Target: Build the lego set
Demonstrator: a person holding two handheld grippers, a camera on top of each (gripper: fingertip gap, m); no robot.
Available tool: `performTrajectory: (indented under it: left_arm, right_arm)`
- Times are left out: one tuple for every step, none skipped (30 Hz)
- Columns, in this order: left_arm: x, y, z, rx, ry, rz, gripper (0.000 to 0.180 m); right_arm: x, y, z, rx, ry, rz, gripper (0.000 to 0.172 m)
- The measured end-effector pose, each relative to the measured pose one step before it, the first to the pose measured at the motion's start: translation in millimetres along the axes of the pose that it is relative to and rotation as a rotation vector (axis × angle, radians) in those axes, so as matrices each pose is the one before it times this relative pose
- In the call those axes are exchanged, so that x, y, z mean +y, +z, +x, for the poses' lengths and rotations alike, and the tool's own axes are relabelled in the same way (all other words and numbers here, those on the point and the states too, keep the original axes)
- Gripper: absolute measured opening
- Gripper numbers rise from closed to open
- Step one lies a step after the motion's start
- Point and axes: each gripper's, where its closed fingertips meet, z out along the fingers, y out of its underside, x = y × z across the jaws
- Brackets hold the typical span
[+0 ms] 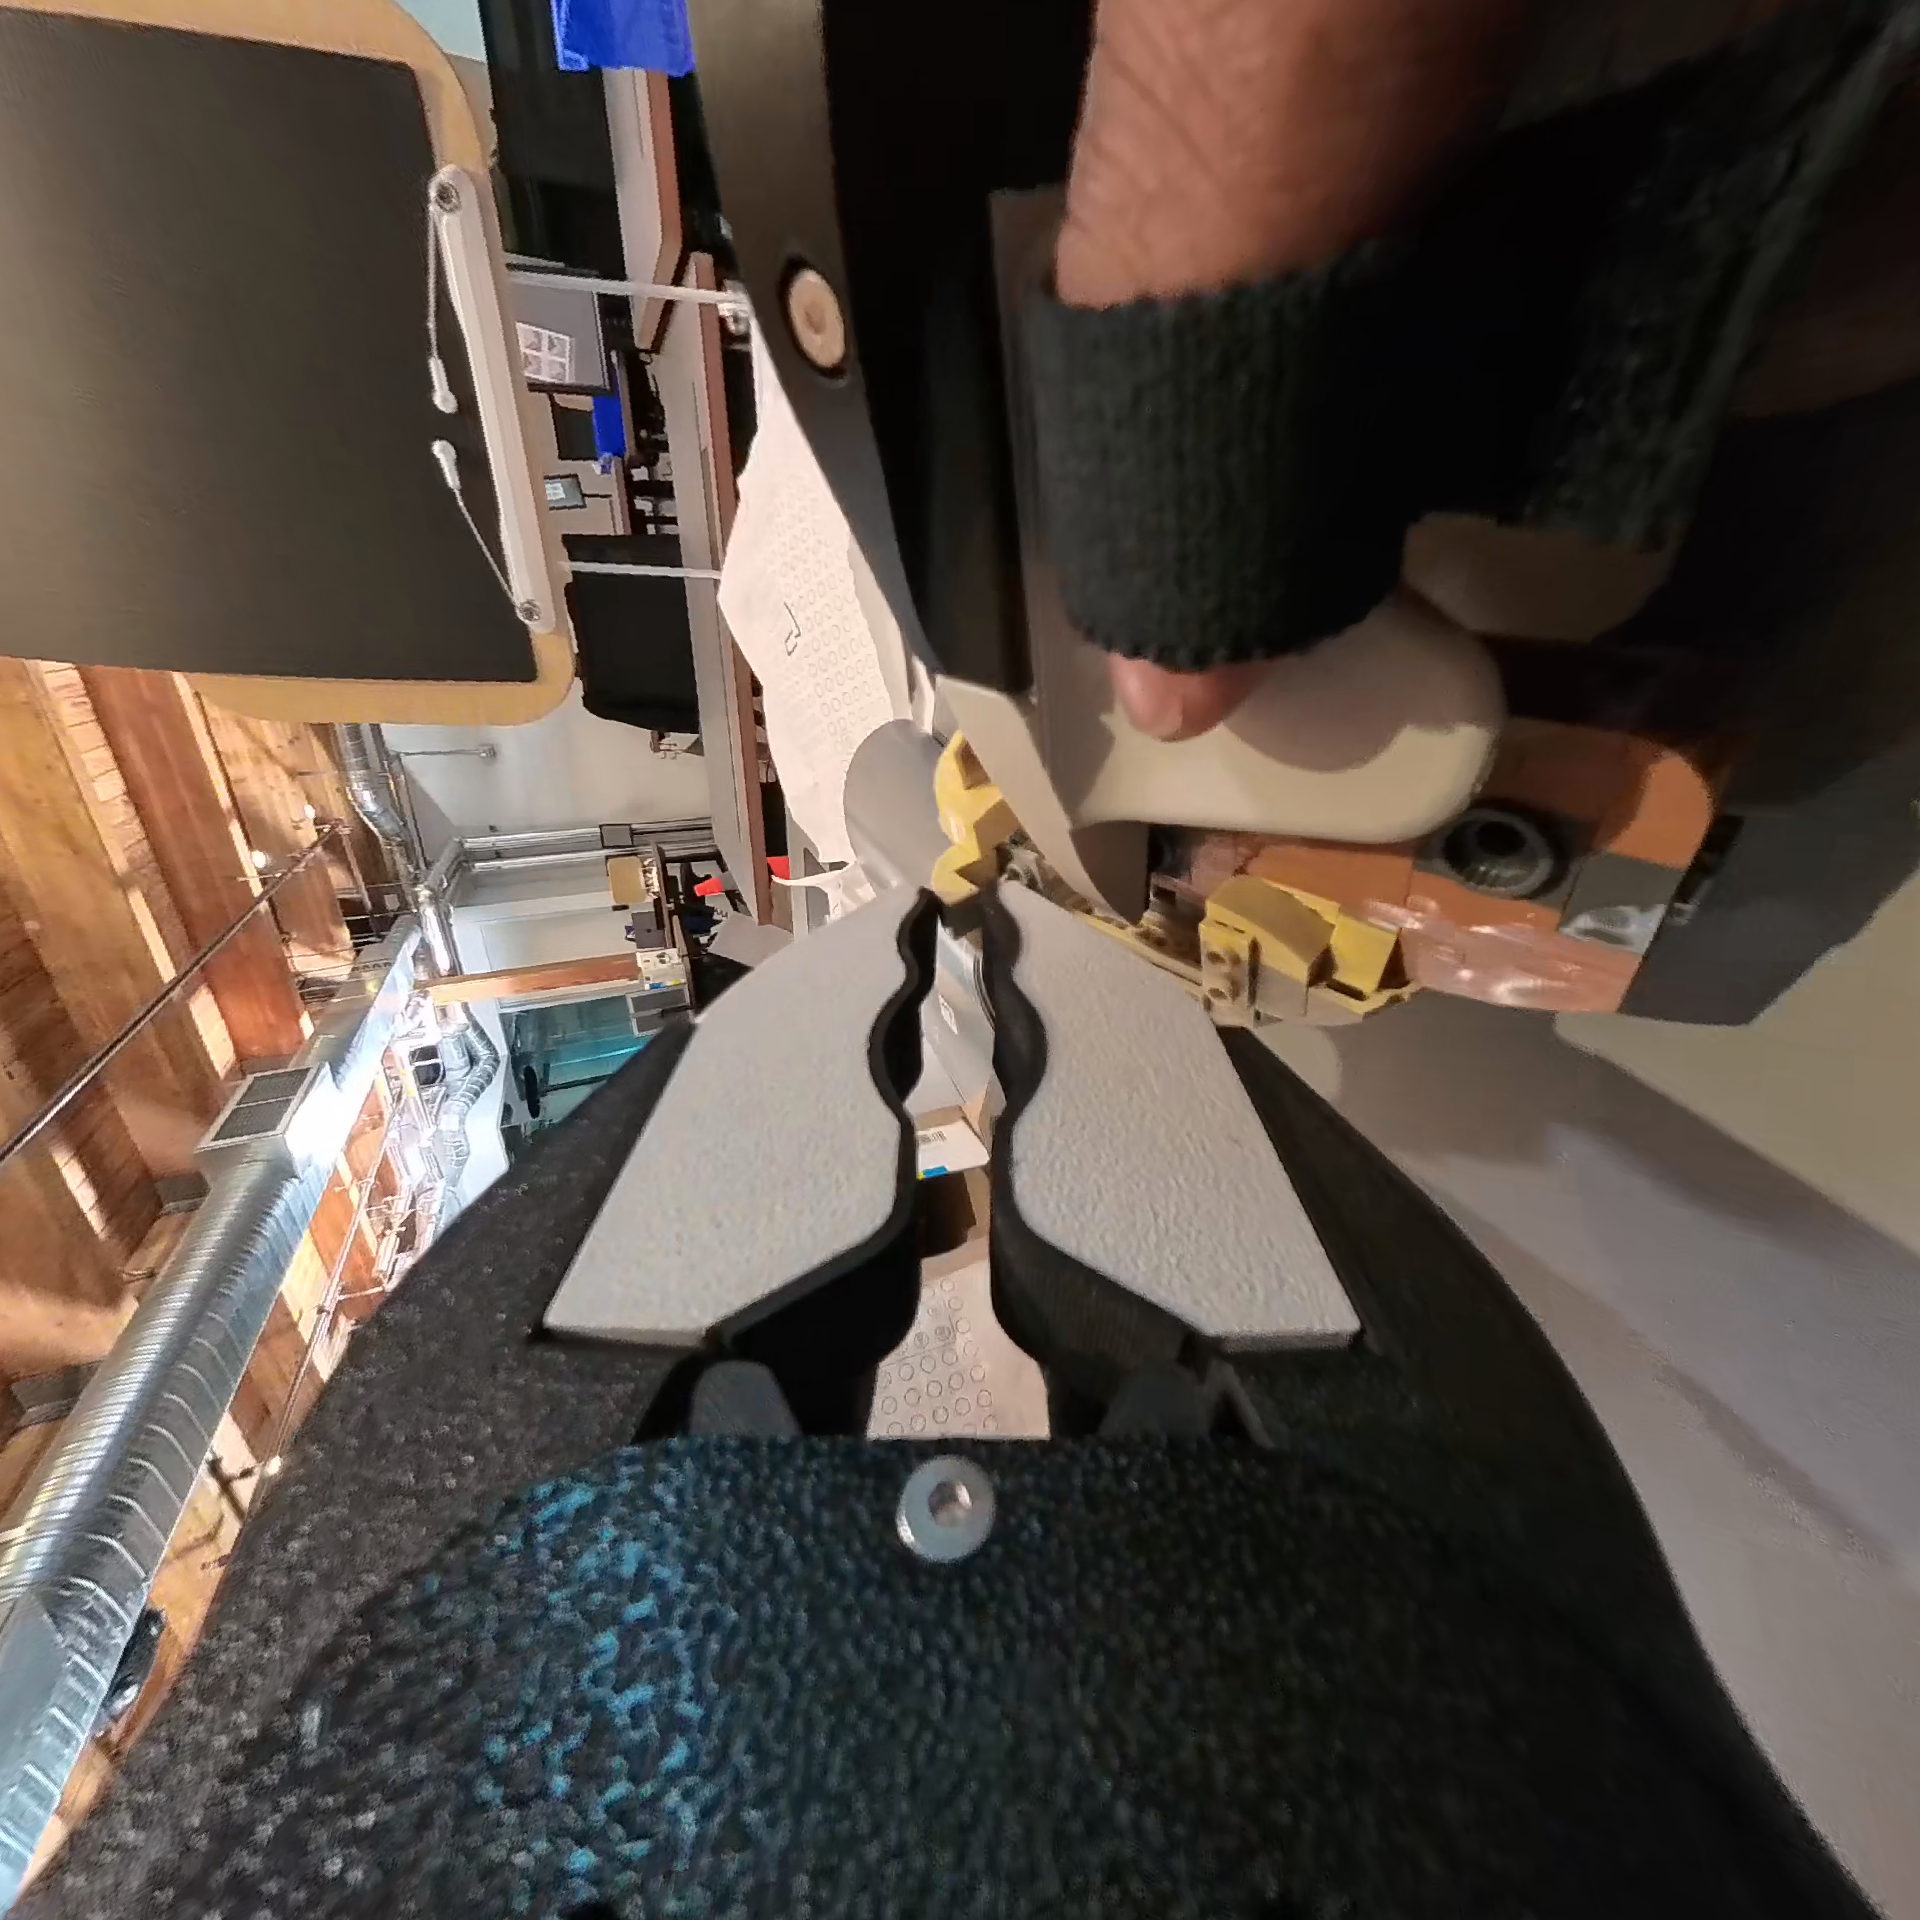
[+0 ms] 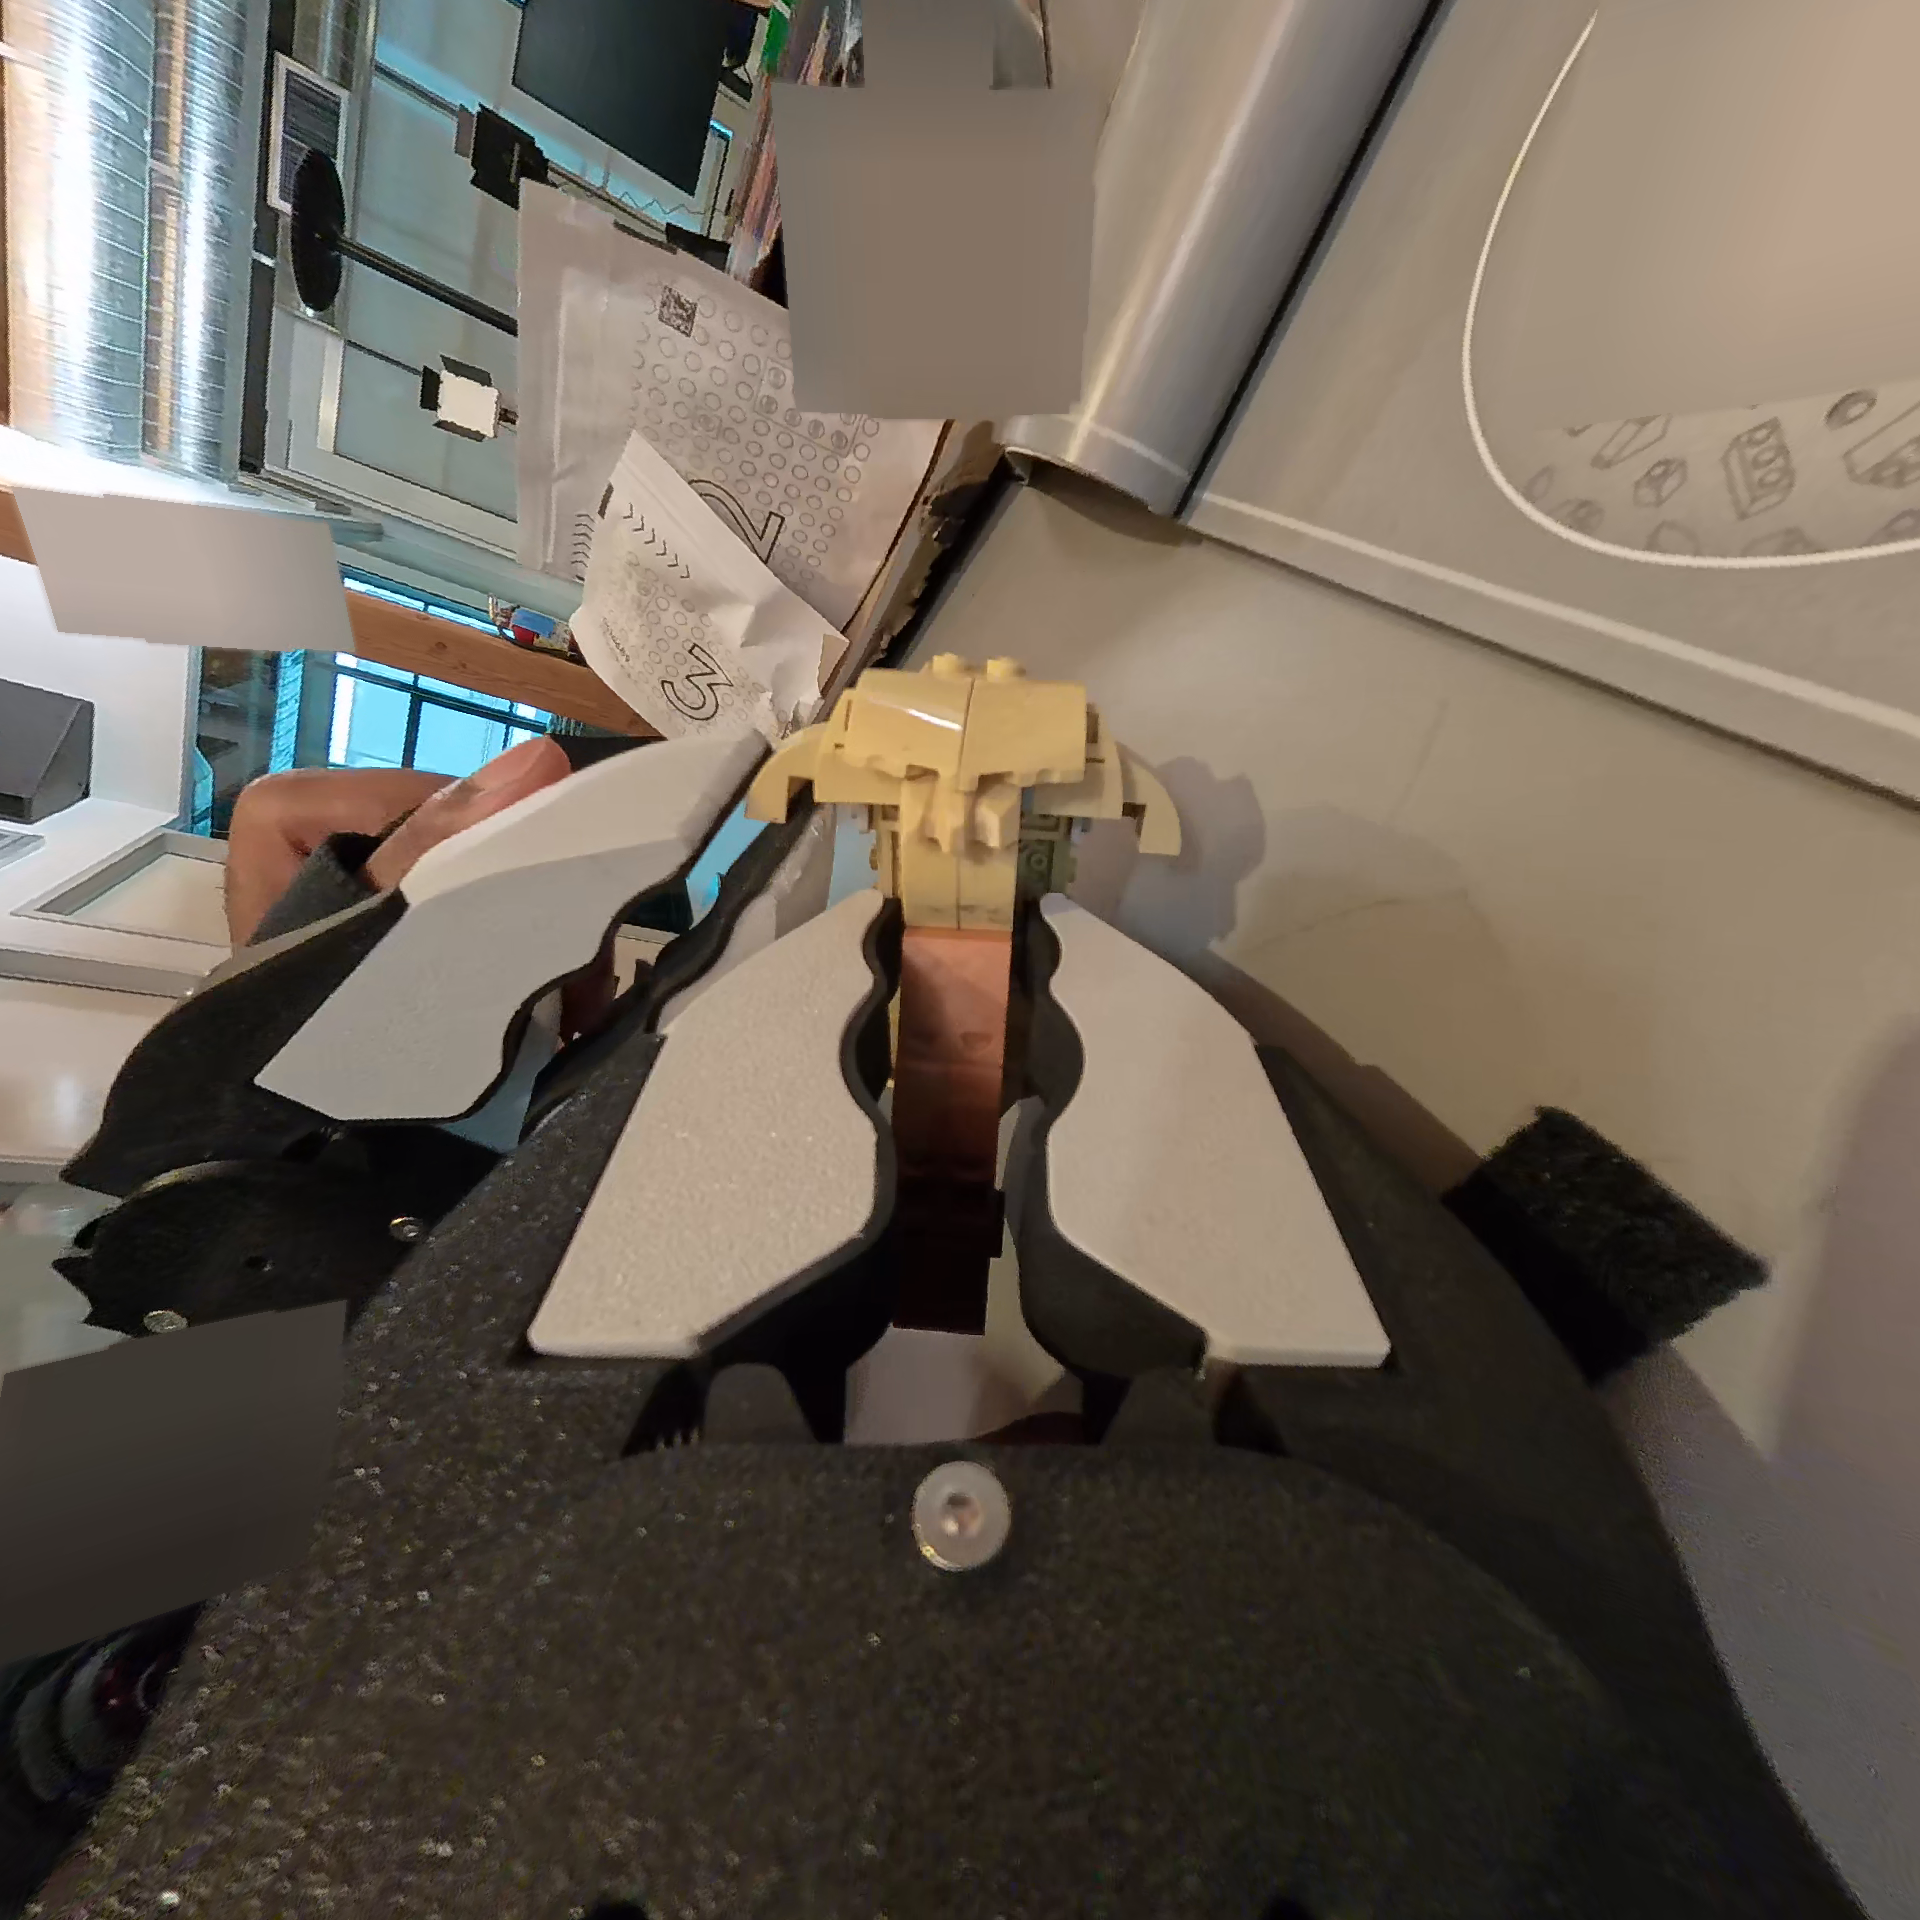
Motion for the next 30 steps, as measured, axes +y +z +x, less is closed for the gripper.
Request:
performTrajectory:
  left_arm:
    - [0.03, -0.58, 0.0, 0.0036, -0.0007, -0.0054, 0.008]
    - [-0.02, -0.44, -0.13, 0.0037, -0.0002, -0.0027, 0.008]
    - [-0.15, -0.56, -0.75, 0.0021, -0.0054, -0.0016, 0.008]
    - [-0.12, -0.84, -0.77, 0.0043, -0.0059, -0.0019, 0.008]
    - [-0.24, -0.95, -0.84, 0.0027, -0.0022, -0.0018, 0.008]
    - [-0.45, -1.06, -1.02, 0.0004, -0.0026, -0.0005, 0.008]
    - [-0.54, -1.18, -1.09, -0.0018, -0.0028, 0.0009, 0.008]
    - [-0.72, -1.18, -1.29, -0.0044, -0.0027, 0.0028, 0.008]
    - [-0.87, -1.26, -1.59, -0.0065, -0.0041, 0.005, 0.008]
    - [-1.0, -1.33, -1.74, -0.0095, -0.0064, 0.0073, 0.008]
    - [-1.24, -1.26, -2.06, -0.0123, -0.0115, 0.0105, 0.008]
    - [-1.15, -1.21, -1.84, -0.013, -0.0179, 0.0118, 0.008]
    - [-1.07, -1.06, -2.01, -0.0178, -0.0181, 0.0133, 0.008]
    - [-0.89, -0.79, -1.56, -0.0192, -0.0128, 0.0121, 0.008]
    - [-0.46, -0.48, -1.06, -0.0191, -0.0078, 0.0096, 0.008]
    - [-0.27, -0.33, -0.66, -0.0178, -0.0081, 0.0082, 0.008]
    - [-0.36, 0.04, -0.4, -0.0175, -0.0087, 0.0097, 0.008]
    - [-0.06, 0.15, -0.07, -0.0155, -0.0051, 0.0086, 0.008]
    - [-0.04, 0.0, -0.05, -0.0144, -0.0016, 0.0071, 0.008]
    - [-0.03, -0.01, -0.31, -0.0143, -0.0005, 0.0056, 0.008]
    - [-0.29, -0.33, -0.72, -0.0141, 0.0014, 0.0058, 0.008]
    - [-0.23, -0.2, -0.55, -0.0107, 0.0048, 0.0041, 0.008]
    - [-0.11, -0.2, -0.37, -0.0073, 0.0082, 0.0029, 0.008]
    - [-0.19, -0.2, -0.56, -0.0069, 0.0103, 0.0032, 0.008]
    - [-0.46, -0.14, -0.52, -0.0047, 0.014, 0.0044, 0.008]
    - [-0.11, 0.05, 0.22, 0.0016, 0.0215, 0.0019, 0.009]
    - [-0.06, 0.08, -0.24, 0.0008, 0.0174, 0.0018, 0.009]
    - [-0.45, -0.02, -0.52, 0.0, 0.0066, 0.0029, 0.009]
    - [-0.3, -0.07, -0.53, 0.0002, 0.0041, 0.0014, 0.008]
    - [-0.29, -0.07, -0.62, -0.0016, 0.0064, 0.0009, 0.009]
  right_arm:
    - [0.02, -0.2, -0.42, 0.0002, -0.005, 0.0015, 0.022]
    - [-0.16, -0.3, -0.43, 0.0013, -0.0074, 0.0036, 0.022]
    - [-0.39, -0.33, -0.74, 0.001, -0.0114, 0.0059, 0.022]
    - [-0.24, -0.51, -0.77, 0.0015, -0.0122, 0.006, 0.022]
    - [-0.32, -0.49, -1.0, -0.0001, -0.0119, 0.0064, 0.022]
    - [-0.36, -0.64, -1.1, -0.0006, -0.0128, 0.0071, 0.022]
    - [-0.62, -0.94, -1.17, 0.0006, -0.0151, 0.0095, 0.022]
    - [-0.77, -0.95, -1.15, 0.001, -0.0177, 0.0102, 0.022]
    - [-1.07, -1.02, -1.21, 0.0008, -0.0196, 0.0114, 0.022]
    - [-1.21, -1.15, -1.47, -0.0022, -0.0172, 0.0118, 0.022]
    - [-1.21, -1.19, -1.49, -0.0043, -0.0152, 0.0127, 0.022]
    - [-1.22, -1.13, -1.47, -0.0014, -0.0183, 0.013, 0.022]
    - [-1.27, -0.91, -1.22, 0.0008, -0.0225, 0.0125, 0.022]
    - [-1.34, -0.8, -0.8, 0.0038, -0.0225, 0.0115, 0.022]
    - [-1.03, -0.51, -0.47, 0.0045, -0.0199, 0.0079, 0.022]
    - [-0.81, -0.31, -0.21, 0.0046, -0.0148, 0.0055, 0.022]
    - [-0.6, -0.34, 0.17, 0.0055, -0.0112, 0.005, 0.022]
    - [-0.38, -0.16, 0.24, 0.0062, -0.0103, 0.0033, 0.022]
    - [-0.34, -0.07, 0.25, 0.0076, -0.0142, 0.0028, 0.022]
    - [-0.69, -0.3, 0.13, 0.0093, -0.0209, 0.0047, 0.022]
    - [-0.99, -0.37, -0.01, 0.0096, -0.0259, 0.0067, 0.022]
    - [-1.06, -0.46, 0.19, 0.0118, -0.0286, 0.0065, 0.022]
    - [-1.04, -0.41, 0.19, 0.01, -0.0247, 0.0063, 0.022]
    - [-0.89, -0.36, 0.0, 0.0076, -0.0206, 0.0059, 0.022]
    - [-0.59, -0.36, -0.05, 0.0064, -0.0161, 0.0046, 0.022]
    - [-0.27, -0.26, 0.32, 0.0082, -0.0139, 0.0024, 0.022]
    - [-0.3, -0.28, -0.1, 0.0033, -0.0087, 0.0033, 0.022]
    - [-0.58, -0.35, -0.22, 0.002, -0.0076, 0.0051, 0.022]
    - [-0.69, -0.4, -0.27, 0.0021, -0.0095, 0.0051, 0.022]
    - [-0.75, -0.38, -0.08, 0.0026, -0.0111, 0.0054, 0.022]
